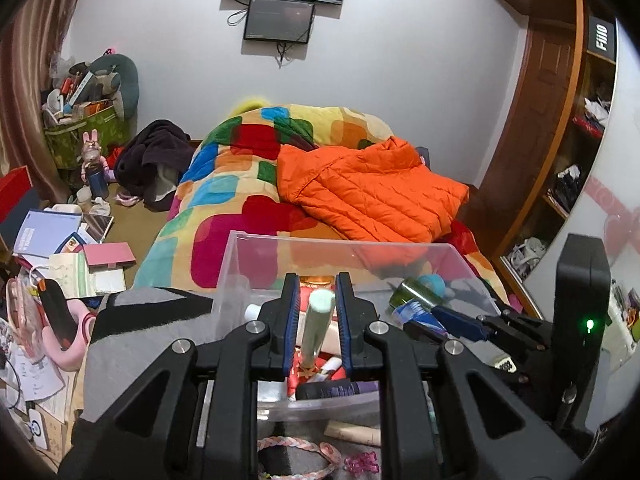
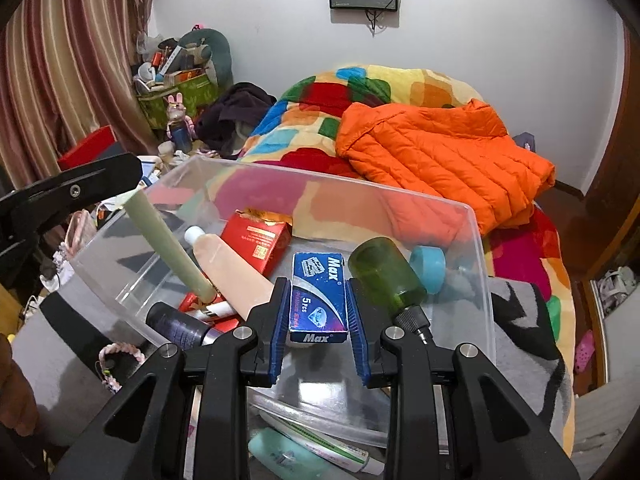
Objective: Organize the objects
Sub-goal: 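Carry the green tube and Max box over the clear box and release both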
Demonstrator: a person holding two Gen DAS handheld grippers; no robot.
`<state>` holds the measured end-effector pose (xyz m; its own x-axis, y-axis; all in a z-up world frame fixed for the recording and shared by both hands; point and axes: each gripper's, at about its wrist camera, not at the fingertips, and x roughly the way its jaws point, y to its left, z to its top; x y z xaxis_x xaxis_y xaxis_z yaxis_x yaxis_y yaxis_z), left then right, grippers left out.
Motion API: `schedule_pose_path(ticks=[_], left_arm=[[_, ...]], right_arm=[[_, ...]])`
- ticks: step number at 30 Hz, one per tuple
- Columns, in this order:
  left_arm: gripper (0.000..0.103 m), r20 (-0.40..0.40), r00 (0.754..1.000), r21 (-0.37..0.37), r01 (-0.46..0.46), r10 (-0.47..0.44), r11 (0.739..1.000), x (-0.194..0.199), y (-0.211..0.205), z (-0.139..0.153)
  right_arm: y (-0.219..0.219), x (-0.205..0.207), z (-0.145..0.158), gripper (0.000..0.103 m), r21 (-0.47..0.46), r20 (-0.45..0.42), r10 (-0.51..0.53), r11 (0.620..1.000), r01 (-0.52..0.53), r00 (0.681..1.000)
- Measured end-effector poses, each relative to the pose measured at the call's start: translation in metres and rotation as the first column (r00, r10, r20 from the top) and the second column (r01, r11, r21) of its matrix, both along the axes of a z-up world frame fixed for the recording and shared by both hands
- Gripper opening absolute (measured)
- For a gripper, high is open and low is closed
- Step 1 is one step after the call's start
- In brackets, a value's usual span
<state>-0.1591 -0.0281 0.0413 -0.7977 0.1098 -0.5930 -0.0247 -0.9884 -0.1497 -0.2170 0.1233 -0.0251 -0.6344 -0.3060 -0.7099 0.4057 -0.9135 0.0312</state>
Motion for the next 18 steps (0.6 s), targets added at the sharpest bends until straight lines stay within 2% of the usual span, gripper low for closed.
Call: schedule_pose_path(ticks=[1,3,5,10,12,15,18], left_arm=[[0.023,-0.001,1.0,-0.006,0.002,-0.002,1.0,0.001,0.001,0.001],[0.04,-0.012,1.0,-0.017,0.007,-0.008,1.0,0.007,0.004,0.003],[0.048,-0.034,0.999,-0.037,0.004,-0.005,0.999,0.013,0.007,0.007],[0.067,-0.082,0.997,-0.089,0.0,-0.007,0.996,0.029,0.013,0.018],[0.081,-0.098,0.995,-0.101,0.001,-0.011,0.995,0.038,0.015,0.021],[0.094,-0.102,0.995,-0.11,0.013,-0.024,0.994,0.05,0.018,0.022],[0.096,-0.078,0.996,-0.125,0.041,-0.051,0.991,0.06,0.026,0.015]], right_arm=[[0.002,0.0,0.001,0.032,0.002,0.003,-0.002,1.0,0.002,1.0],[0.004,0.003,0.003,0.044,0.002,-0.004,-0.002,1.0,0.002,1.0],[0.008,0.009,0.009,0.052,0.007,-0.031,-0.012,1.0,0.012,0.999],[0.021,0.025,0.025,0.061,-0.001,-0.074,-0.015,1.0,0.015,0.997],[0.031,0.033,0.033,0.064,-0.021,-0.087,-0.015,1.0,0.013,0.996],[0.048,0.046,0.042,0.074,-0.046,-0.111,-0.026,0.999,0.021,0.993],[0.067,0.057,0.043,0.075,-0.031,-0.122,-0.04,0.999,0.036,0.992]])
